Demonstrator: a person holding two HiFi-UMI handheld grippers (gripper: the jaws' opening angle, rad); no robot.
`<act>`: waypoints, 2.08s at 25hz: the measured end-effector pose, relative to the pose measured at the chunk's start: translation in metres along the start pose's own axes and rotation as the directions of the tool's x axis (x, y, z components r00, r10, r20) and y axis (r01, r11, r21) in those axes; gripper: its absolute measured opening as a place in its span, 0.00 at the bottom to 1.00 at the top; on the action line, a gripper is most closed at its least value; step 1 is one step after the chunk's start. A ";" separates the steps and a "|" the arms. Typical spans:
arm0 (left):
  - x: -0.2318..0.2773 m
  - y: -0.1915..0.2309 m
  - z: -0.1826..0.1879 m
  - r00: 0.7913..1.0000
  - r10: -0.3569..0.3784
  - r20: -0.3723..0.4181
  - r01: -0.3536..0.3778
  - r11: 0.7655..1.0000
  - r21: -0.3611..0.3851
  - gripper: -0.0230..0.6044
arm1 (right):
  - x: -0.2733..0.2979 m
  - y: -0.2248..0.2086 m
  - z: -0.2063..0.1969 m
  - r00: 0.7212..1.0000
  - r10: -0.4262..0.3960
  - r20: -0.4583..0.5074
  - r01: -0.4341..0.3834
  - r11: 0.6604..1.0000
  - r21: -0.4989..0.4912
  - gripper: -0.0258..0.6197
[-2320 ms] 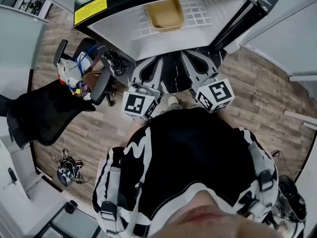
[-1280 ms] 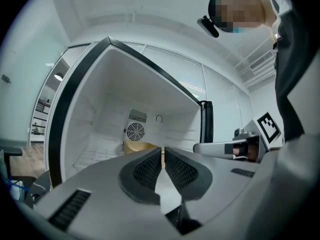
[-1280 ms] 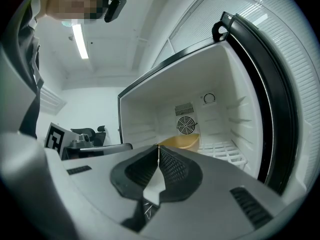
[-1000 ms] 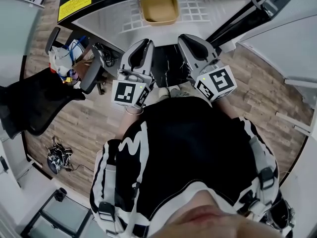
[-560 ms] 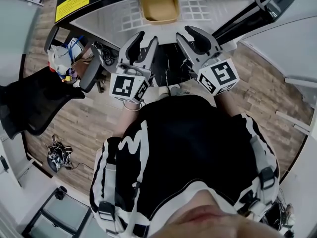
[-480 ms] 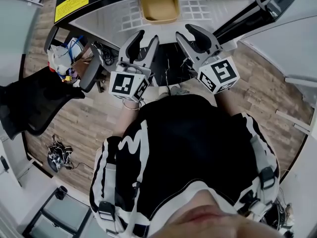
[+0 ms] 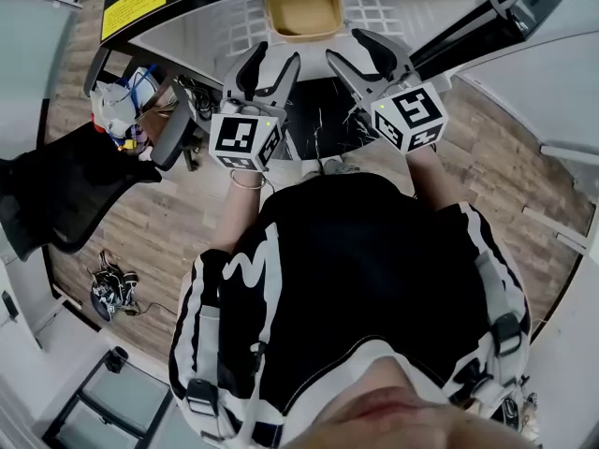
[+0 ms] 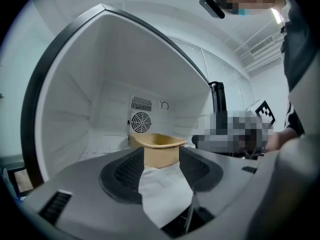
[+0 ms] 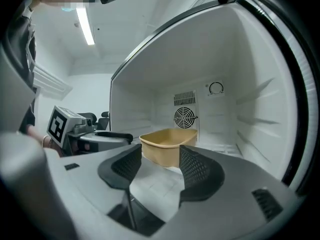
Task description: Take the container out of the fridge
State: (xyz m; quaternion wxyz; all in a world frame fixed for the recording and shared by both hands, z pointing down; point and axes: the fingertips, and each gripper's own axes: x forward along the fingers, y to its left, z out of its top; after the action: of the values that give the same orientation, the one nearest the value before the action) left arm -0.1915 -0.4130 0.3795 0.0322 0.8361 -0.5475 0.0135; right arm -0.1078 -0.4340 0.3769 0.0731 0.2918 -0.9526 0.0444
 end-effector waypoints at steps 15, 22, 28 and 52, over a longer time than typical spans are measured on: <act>0.028 0.009 -0.015 0.996 -0.005 -0.094 0.005 1.000 0.005 0.40 | 0.030 -0.010 -0.015 0.996 0.026 -0.089 -0.027 1.000 -0.007 0.42; 0.037 0.010 -0.020 0.990 -0.009 -0.144 0.009 1.000 -0.002 0.42 | 0.039 -0.014 -0.014 0.994 0.023 -0.111 -0.024 1.000 -0.008 0.42; 0.042 0.014 -0.021 0.988 -0.005 -0.154 0.004 1.000 -0.007 0.42 | 0.044 -0.016 -0.015 0.994 0.013 -0.111 -0.012 1.000 0.009 0.42; 0.041 0.007 -0.014 0.993 -0.003 -0.117 0.001 1.000 -0.014 0.41 | 0.039 -0.014 -0.009 0.998 -0.023 -0.056 0.023 1.000 0.008 0.42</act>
State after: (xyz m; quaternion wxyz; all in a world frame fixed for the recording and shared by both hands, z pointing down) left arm -0.1812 -0.4524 0.3958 0.0698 0.8341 -0.5440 0.0586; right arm -0.1305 -0.4660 0.3931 0.0988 0.3017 -0.9466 0.0557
